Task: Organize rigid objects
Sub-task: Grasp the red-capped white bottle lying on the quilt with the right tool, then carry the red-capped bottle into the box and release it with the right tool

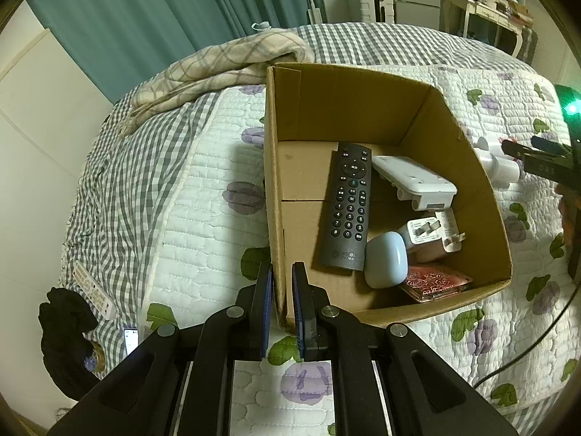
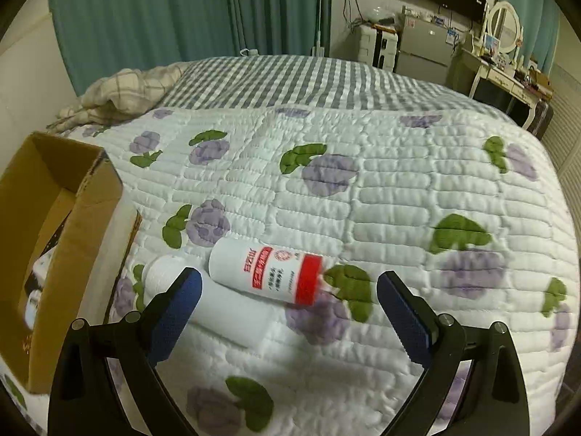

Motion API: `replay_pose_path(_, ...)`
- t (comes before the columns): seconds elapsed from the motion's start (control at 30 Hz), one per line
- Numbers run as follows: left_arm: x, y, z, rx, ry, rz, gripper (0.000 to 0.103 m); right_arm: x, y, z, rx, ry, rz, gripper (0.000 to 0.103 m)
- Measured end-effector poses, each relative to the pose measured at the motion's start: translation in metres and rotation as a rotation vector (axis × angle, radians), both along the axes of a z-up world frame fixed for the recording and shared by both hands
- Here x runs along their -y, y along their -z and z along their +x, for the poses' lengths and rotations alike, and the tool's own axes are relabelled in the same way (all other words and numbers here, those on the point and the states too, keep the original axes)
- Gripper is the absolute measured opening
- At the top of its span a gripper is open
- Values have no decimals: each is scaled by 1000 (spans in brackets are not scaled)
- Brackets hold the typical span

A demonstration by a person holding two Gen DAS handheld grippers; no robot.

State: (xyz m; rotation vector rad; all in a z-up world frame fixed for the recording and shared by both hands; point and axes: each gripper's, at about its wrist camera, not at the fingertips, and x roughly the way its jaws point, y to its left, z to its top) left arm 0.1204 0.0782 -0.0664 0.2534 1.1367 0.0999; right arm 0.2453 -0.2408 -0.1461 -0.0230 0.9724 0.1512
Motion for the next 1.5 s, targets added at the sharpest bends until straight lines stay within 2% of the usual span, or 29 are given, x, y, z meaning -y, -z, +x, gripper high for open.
replay_pose_path(0.37, 1, 0, 0, -2, -2, 4, 10, -13, 17, 23, -61, 32, 14, 96)
replay_pose_path(0.6, 1, 0, 1, -1, -1, 5, 10, -10, 30, 33, -112, 69, 57, 87)
replay_pose_path(0.8, 1, 0, 1, -1, -2, 3, 10, -12, 33, 35, -121, 71, 82, 82)
replay_pose_path(1.03, 1, 1, 1, -2, -2, 2, 10, -8, 27, 25, -115, 66, 73, 81)
replay_pose_path(1.23, 1, 1, 1, -1, 0, 5, 10, 3, 9, 11, -78, 73, 79, 81)
replay_pose_path(1.5, 0, 0, 1, -1, -2, 0, 10, -6, -68, -11, 65, 6, 117, 81)
